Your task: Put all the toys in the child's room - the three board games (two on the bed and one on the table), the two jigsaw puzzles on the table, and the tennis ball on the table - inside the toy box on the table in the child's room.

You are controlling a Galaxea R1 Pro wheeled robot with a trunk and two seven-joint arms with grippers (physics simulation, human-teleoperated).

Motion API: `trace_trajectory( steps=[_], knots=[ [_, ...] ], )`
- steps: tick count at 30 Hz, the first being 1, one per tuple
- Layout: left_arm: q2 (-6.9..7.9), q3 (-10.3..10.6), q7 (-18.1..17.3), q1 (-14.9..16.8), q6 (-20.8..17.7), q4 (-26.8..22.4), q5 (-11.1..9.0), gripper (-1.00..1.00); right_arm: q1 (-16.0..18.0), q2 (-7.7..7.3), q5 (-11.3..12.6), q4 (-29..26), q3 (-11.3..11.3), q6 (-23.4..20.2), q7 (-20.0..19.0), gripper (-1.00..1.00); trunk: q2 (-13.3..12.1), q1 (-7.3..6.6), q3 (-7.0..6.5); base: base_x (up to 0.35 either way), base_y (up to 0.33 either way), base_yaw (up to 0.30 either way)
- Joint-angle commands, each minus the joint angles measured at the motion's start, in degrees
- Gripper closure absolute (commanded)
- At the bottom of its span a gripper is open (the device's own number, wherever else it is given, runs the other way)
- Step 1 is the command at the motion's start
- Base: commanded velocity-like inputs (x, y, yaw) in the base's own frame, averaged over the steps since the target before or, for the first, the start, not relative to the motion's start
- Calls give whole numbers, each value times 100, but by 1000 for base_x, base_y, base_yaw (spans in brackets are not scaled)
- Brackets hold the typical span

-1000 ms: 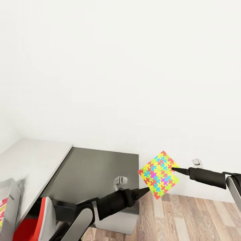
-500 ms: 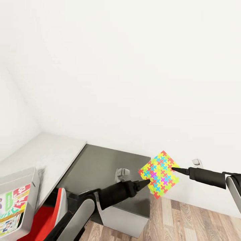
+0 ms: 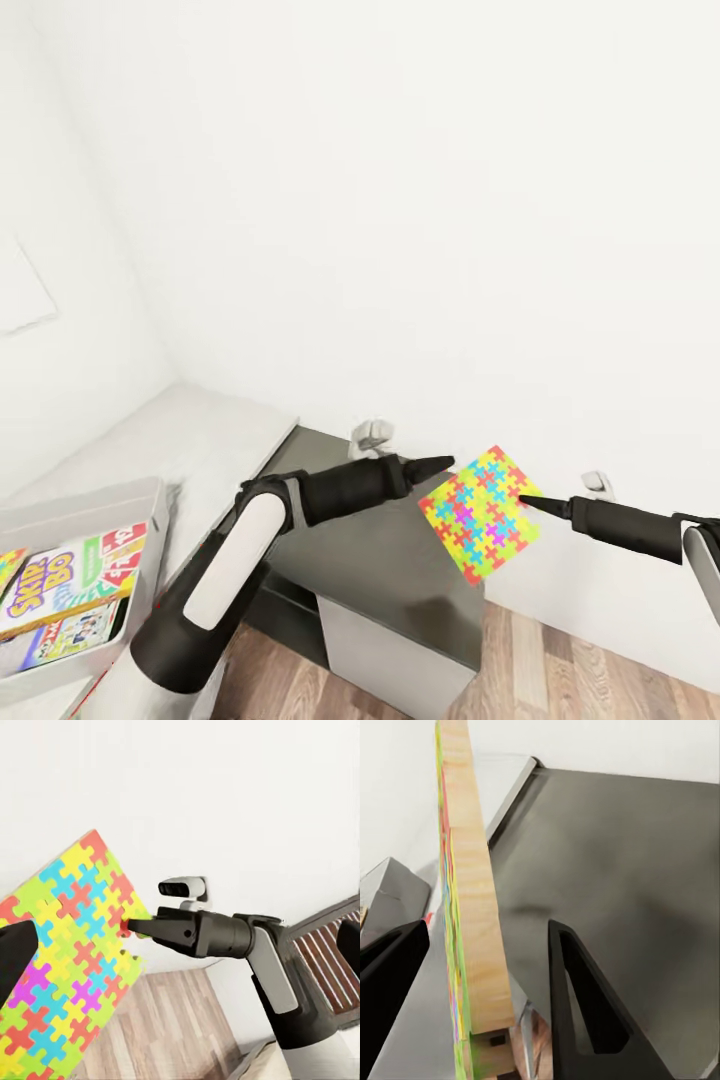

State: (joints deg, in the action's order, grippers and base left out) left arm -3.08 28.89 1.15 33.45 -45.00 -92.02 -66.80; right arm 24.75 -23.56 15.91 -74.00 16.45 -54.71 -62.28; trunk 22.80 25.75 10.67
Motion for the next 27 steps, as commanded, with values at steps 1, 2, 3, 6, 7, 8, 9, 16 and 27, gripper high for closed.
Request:
trace_trajectory(
  steps=[1, 2, 3, 6, 7, 8, 9, 16, 27],
  knots=[
    [-22, -75, 54, 240, -72, 0, -96, -100, 4, 10, -11, -1, 22, -22, -14, 100, 12, 4, 8, 0, 0, 259],
    [-23, -89, 53, 252, -75, 0, -99, -100, 4, 12, -12, -1, 23, -22, -14, 100, 12, 4, 5, 0, 0, 260],
    [-24, -102, 55, 262, -78, 0, -106, -100, 4, 13, -13, -1, 23, -22, -13, 100, 12, 4, 1, 0, 0, 260],
    [-22, -133, 56, 282, -83, 0, -159, -100, 3, 16, -15, -1, 24, -22, -13, 100, 12, 4, -9, 0, 0, 262],
    [-21, -139, 57, 286, -84, 0, -187, -100, 3, 16, -16, -2, 24, -22, -13, 100, 12, 4, -13, 0, 0, 263],
    [-18, -144, 58, 289, -85, 0, -216, -100, 3, 17, -16, -4, 25, -22, -13, 100, 12, 4, -16, 0, 0, 263],
    [-16, -148, 58, 292, -86, 0, -243, -100, 3, 17, -17, -5, 25, -22, -13, 100, 12, 4, -19, 0, 0, 264],
    [6, -162, 60, 298, -88, 0, -337, -100, 3, 18, -18, -8, 25, -22, -12, 100, 12, 4, -40, 0, 0, 265],
    [54, -175, 60, 283, -88, 0, -352, -100, 3, 17, -11, -9, 25, -22, -17, 100, 12, 4, -69, 0, 0, 267]
  ],
)
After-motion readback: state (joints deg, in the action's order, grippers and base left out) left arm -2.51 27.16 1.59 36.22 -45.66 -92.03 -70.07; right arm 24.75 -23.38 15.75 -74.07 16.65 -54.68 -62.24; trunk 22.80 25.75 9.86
